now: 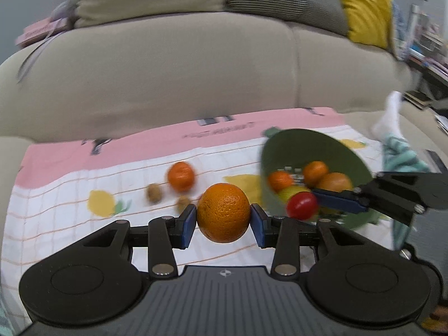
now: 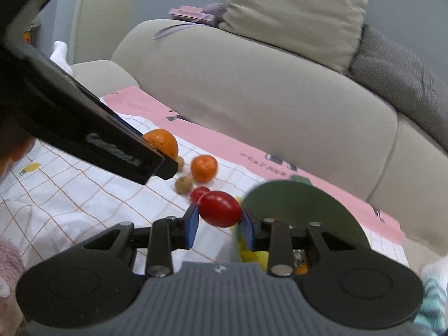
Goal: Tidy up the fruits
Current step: 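Carry the mandarin and tomato over the green colander and lower them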
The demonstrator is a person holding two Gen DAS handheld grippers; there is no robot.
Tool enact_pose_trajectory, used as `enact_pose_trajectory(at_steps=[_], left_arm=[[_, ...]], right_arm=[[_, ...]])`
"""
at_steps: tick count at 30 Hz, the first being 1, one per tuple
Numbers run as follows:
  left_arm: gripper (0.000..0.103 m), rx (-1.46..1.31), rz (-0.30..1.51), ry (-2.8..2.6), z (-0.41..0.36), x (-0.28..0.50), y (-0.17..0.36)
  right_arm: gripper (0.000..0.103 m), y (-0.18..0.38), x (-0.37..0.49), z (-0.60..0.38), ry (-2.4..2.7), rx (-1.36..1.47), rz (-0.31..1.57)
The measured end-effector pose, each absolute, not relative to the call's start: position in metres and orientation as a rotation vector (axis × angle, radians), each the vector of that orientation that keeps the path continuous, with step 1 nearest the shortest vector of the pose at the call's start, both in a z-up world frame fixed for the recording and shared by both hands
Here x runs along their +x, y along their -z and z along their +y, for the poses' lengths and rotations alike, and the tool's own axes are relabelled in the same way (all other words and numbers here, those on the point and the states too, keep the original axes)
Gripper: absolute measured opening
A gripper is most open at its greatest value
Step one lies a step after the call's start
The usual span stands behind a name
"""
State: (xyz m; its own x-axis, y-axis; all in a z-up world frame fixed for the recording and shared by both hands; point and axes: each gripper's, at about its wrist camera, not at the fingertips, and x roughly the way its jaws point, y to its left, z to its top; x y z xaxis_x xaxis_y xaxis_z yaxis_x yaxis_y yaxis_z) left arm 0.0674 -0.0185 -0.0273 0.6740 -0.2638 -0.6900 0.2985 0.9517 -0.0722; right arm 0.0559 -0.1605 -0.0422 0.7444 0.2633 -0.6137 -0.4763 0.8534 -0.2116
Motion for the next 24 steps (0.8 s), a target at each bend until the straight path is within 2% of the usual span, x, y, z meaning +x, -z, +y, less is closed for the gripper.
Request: enact_pose_trajectory(at_steps=[13, 24], left_arm=[[0.046, 0.076, 0.812, 0.51, -0.088, 0.063, 0.012], [0.046, 0.03, 0.939, 0.611, -0.122, 0.082, 0.021]], right_arm=[[0.03, 0.025, 0.061, -0.231, -0.372, -0.358, 0.725], [0.03, 0.022, 0.072, -0.27, -0.406, -0.396, 0.854]])
